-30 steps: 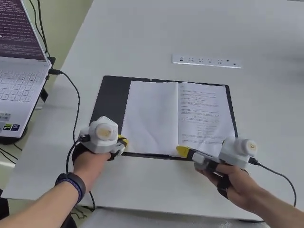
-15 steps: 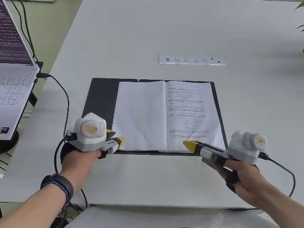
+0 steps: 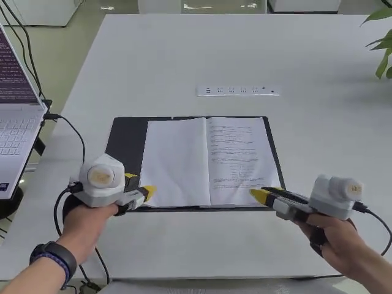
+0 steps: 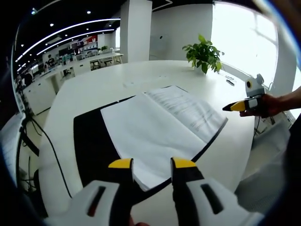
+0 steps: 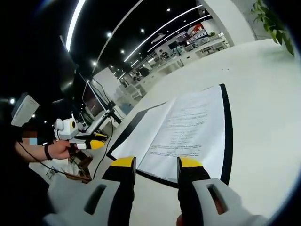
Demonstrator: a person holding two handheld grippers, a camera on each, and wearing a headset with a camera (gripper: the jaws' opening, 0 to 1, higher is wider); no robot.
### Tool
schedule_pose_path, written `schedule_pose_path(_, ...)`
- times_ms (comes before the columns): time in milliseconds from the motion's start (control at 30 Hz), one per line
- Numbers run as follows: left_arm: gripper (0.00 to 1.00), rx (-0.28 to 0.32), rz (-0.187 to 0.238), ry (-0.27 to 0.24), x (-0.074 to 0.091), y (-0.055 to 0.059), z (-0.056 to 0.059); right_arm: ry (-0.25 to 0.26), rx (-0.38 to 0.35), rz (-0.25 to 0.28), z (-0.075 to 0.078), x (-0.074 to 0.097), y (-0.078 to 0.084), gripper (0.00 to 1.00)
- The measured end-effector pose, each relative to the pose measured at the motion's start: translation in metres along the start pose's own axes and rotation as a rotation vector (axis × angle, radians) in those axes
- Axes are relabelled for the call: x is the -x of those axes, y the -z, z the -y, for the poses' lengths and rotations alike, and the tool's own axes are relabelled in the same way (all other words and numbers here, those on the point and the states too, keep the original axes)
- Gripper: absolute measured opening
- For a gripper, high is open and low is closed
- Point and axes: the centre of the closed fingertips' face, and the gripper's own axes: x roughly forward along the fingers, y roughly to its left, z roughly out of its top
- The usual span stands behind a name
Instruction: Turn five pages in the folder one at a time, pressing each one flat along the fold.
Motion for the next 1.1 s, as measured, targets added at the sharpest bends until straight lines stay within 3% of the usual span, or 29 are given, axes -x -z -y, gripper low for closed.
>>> schedule_pose_path(200, 0.38, -0.013, 0.026, -0.004, 0.008, -0.012, 0.002, 0.049, 0.044, 0.023, 0.014, 0.025, -0.014, 0.41)
schedule_pose_path(433, 0.45, -0.046, 0.046, -0.009, 0.028, -0.021, 0.012, 0.087, 0.092, 0.041, 0.008, 0.049, -0.024, 0.47)
schedule_pose_path(567, 0.50, -0.041, 0.054, -0.022, 0.035, -0.022, 0.011, 0.094, 0.144, 0.020, 0.002, 0.058, -0.022, 0.58)
schedule_pose_path(700, 0.56, -0.035, 0.058, -0.027, 0.044, -0.022, 0.015, 0.103, 0.178, -0.003, 0.005, 0.065, -0.019, 0.62)
schedule_pose_path(1100, 0.65, -0.040, 0.063, -0.022, 0.045, -0.029, 0.028, 0.140, 0.133, 0.032, 0.021, 0.087, -0.012, 0.66)
